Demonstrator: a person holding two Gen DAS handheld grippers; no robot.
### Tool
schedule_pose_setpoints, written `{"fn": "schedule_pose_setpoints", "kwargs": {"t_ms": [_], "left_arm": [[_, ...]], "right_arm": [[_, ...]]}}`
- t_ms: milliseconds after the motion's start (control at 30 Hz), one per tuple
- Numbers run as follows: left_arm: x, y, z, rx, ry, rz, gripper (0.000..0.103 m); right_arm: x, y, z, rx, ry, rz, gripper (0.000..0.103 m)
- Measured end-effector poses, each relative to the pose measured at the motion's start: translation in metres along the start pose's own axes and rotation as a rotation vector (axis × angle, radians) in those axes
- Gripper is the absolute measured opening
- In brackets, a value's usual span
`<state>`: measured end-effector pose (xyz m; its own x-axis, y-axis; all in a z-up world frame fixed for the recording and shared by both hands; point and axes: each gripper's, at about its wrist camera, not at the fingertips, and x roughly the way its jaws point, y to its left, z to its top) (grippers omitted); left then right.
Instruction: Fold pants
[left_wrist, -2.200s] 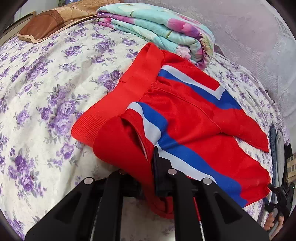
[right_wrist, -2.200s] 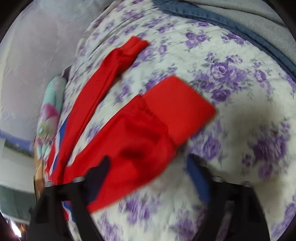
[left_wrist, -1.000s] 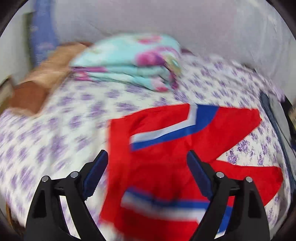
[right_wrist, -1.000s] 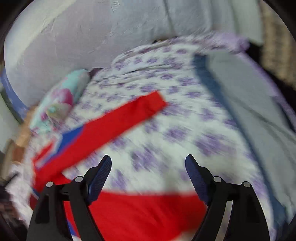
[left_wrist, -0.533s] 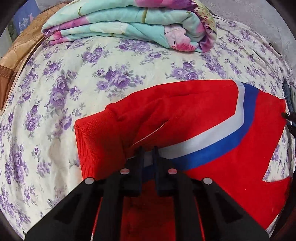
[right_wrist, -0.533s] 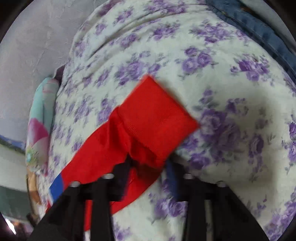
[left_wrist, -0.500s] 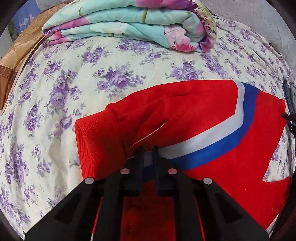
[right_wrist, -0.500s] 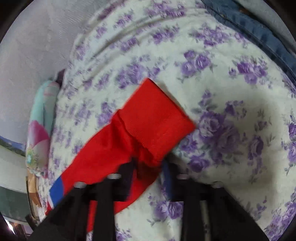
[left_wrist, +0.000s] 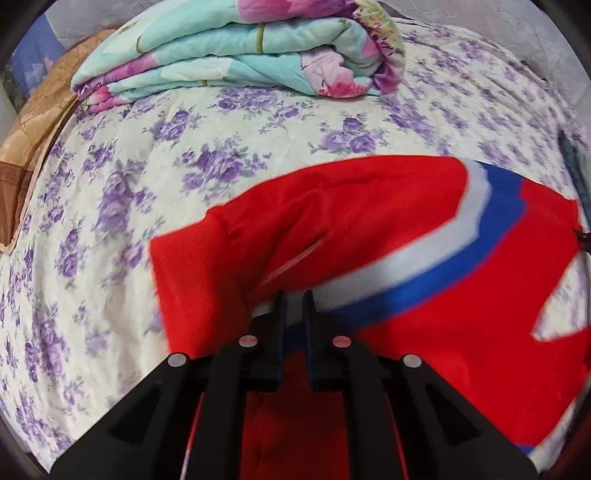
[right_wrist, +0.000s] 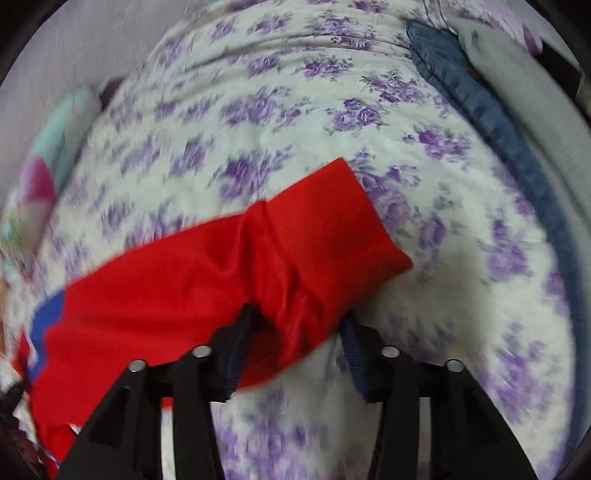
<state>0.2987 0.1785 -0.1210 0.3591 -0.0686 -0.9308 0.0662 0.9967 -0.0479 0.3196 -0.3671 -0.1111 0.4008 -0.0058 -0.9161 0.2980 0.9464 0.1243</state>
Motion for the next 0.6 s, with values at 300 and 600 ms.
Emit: {"fn": "schedule_pose_setpoints", "kwargs": {"t_ms": [300, 600], "left_arm": [[-0.069, 0.024, 0.025, 0.254, -0.236, 0.046, 0.09], [0.008, 0.025, 0.058, 0.462, -0.144, -0.218, 0.09]], "right_arm": [[-0.113, 0.028, -0.133, -0.21, -0.176, 0.217, 0.061], [-0.131, 0.08, -0.178, -0.37, -0.153, 0.131, 0.061]]}}
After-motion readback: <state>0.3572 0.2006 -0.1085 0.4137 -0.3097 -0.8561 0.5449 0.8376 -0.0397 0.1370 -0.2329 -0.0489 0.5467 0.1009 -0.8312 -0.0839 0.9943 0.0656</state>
